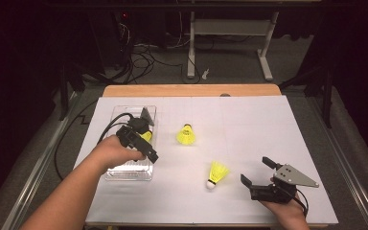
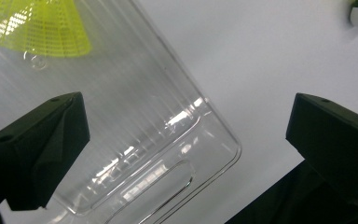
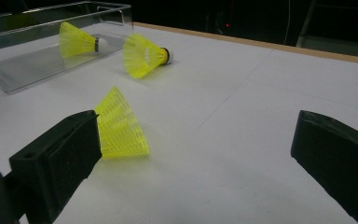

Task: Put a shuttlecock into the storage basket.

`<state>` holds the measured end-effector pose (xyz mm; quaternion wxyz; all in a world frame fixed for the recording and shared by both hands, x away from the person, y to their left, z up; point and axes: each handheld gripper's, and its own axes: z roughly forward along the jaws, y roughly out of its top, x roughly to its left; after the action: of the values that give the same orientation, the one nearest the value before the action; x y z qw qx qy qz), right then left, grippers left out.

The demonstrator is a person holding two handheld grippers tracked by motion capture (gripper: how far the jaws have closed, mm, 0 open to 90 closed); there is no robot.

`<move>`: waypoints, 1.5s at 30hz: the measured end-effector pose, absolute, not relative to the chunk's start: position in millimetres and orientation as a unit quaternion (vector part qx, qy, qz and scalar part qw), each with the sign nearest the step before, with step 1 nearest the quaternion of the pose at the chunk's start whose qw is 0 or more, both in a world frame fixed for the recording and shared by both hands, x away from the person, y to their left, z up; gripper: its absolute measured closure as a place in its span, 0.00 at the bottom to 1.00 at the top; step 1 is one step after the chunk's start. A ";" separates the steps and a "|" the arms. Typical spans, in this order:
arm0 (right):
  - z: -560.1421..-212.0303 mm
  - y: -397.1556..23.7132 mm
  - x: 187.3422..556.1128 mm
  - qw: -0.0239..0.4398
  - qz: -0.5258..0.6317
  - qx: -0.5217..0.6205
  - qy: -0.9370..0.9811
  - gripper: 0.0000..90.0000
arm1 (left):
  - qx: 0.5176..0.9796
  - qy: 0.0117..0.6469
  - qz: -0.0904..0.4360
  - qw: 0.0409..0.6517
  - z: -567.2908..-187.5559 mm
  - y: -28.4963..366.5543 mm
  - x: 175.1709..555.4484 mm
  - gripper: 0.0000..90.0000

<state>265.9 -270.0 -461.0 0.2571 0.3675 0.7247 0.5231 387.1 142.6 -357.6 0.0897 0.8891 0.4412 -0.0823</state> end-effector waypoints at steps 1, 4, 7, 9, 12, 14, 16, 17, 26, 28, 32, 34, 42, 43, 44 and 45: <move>-460.9 -270.1 265.5 0.257 0.523 0.368 0.724 0.02 | 0.891 0.438 -0.083 0.092 -357.3 138.7 387.2 0.01; -460.7 -270.6 264.7 0.256 0.523 0.370 0.724 0.02 | 0.894 0.432 -0.084 0.090 -357.1 130.4 387.3 0.01; -460.7 -270.6 264.5 0.257 0.522 0.370 0.724 0.02 | 0.896 0.427 -0.084 0.090 -356.9 122.0 387.3 0.01; -460.9 -270.8 264.3 0.257 0.522 0.370 0.724 0.02 | 0.897 0.425 -0.085 0.092 -356.2 118.0 387.8 0.01; -461.0 -271.1 264.2 0.258 0.521 0.370 0.725 0.02 | 0.899 0.420 -0.087 0.093 -355.6 110.8 388.2 0.01; -461.0 -271.6 264.0 0.258 0.521 0.369 0.725 0.02 | 0.900 0.416 -0.086 0.092 -355.5 103.6 388.6 0.01; -460.9 -271.7 263.8 0.258 0.522 0.370 0.724 0.02 | 0.901 0.415 -0.087 0.092 -355.5 100.4 388.7 0.01; -460.9 -271.8 263.8 0.259 0.522 0.369 0.724 0.02 | 0.902 0.413 -0.088 0.092 -355.5 98.6 388.9 0.01; -460.4 -271.9 263.2 0.258 0.522 0.367 0.725 0.02 | 0.904 0.408 -0.089 0.092 -358.6 81.9 393.1 0.01; -460.2 -272.2 262.7 0.259 0.522 0.366 0.725 0.02 | 0.903 0.409 -0.090 0.094 -359.7 79.8 395.7 0.01; -459.4 -273.3 262.8 0.259 0.524 0.369 0.723 0.02 | 0.903 0.410 -0.090 0.095 -363.1 75.1 400.4 0.01; -459.0 -273.3 263.1 0.260 0.524 0.367 0.724 0.02 | 0.903 0.409 -0.093 0.096 -364.9 72.5 403.1 0.01; -459.0 -271.0 264.7 0.258 0.524 0.363 0.726 0.02 | 0.899 0.416 -0.090 0.101 -371.7 65.6 418.5 0.01; -459.1 -270.7 265.1 0.258 0.524 0.362 0.726 0.02 | 0.899 0.417 -0.088 0.103 -372.0 65.3 420.2 0.01; -459.3 -270.5 265.5 0.258 0.524 0.362 0.726 0.02 | 0.898 0.419 -0.087 0.103 -372.3 65.0 422.1 0.01; -459.3 -270.3 265.7 0.257 0.525 0.362 0.727 0.02 | 0.897 0.420 -0.087 0.105 -372.8 64.9 423.9 0.01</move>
<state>265.7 -270.3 -459.3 0.2569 0.3618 0.7266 0.5246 423.9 64.9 -372.8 0.1054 0.8970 0.4203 -0.0870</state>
